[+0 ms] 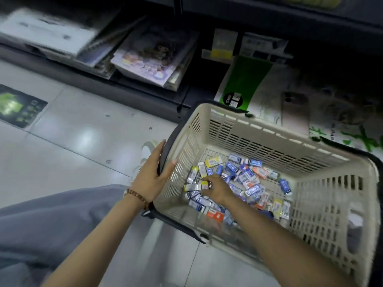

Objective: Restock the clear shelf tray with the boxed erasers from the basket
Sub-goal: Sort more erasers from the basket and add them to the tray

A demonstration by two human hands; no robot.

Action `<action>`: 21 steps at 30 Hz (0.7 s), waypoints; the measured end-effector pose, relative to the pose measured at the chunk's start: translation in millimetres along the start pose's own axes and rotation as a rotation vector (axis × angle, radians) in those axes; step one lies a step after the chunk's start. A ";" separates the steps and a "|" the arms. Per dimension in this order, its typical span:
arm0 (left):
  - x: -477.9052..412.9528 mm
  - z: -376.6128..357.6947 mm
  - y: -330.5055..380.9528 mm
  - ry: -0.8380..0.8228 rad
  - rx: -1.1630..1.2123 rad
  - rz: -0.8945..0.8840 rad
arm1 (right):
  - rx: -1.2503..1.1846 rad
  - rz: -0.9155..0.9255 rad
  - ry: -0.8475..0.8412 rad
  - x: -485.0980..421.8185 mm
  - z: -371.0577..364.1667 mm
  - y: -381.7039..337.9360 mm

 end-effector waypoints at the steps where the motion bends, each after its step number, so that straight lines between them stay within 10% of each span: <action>1: 0.1 -0.6 1.0 0.005 0.001 -0.003 | 0.032 0.010 0.041 -1.8 -2.5 -0.2; 16: -0.5 -1.7 11.9 0.070 0.008 -0.001 | 0.025 -0.038 0.087 -5.8 -26.0 -10.6; 21: 0.4 -0.9 13.4 0.096 -0.091 -0.026 | -0.328 -0.062 0.098 7.7 5.3 -8.8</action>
Point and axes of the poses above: each hand's wrist, its own x-axis away from the middle knuckle, its own z-axis out of the back of the hand, y = z × x, the point moved 7 cm from there along -x, towards the middle knuckle, and after that the axes turned 2 degrees about x, right-handed, at the moved point
